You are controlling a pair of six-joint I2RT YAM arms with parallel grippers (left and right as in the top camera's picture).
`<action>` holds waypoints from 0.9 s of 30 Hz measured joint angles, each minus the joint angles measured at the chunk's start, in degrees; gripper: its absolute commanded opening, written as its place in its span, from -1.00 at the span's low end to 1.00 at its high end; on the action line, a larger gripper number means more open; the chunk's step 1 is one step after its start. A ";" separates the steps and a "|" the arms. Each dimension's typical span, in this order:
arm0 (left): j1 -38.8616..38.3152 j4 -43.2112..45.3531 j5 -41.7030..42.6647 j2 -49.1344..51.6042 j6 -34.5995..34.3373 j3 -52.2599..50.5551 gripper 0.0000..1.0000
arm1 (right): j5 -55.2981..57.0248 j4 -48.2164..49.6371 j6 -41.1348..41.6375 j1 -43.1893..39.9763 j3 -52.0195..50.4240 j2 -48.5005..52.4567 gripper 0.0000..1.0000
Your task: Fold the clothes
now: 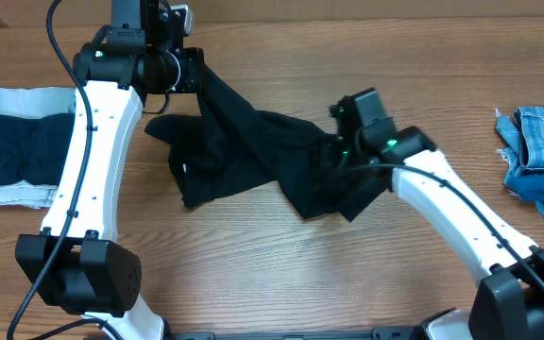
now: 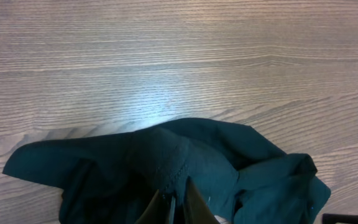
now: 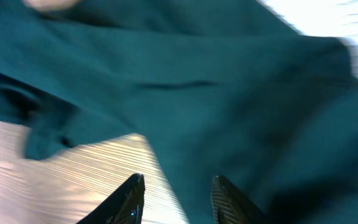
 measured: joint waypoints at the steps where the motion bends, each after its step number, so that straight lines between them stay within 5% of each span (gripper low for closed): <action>1: 0.00 -0.02 0.00 0.00 0.00 0.00 -0.90 | -0.13 2.27 4.28 2.01 0.00 0.02 -0.24; 8: 0.00 -0.20 0.00 0.00 0.63 0.00 -0.90 | 0.81 14.45 22.58 6.40 0.28 9.70 -0.30; 16: 0.00 -1.46 -0.02 0.00 1.49 0.00 -0.90 | 5.29 12.98 29.38 6.32 0.31 12.81 -0.17; 22: 0.00 -1.46 0.00 0.00 1.51 0.00 -0.90 | 10.34 -0.22 24.06 0.39 0.48 12.92 -0.34; 27: 0.00 -1.46 -0.02 0.00 1.53 0.00 -0.91 | 17.09 -2.62 7.13 -6.43 0.57 12.92 -0.41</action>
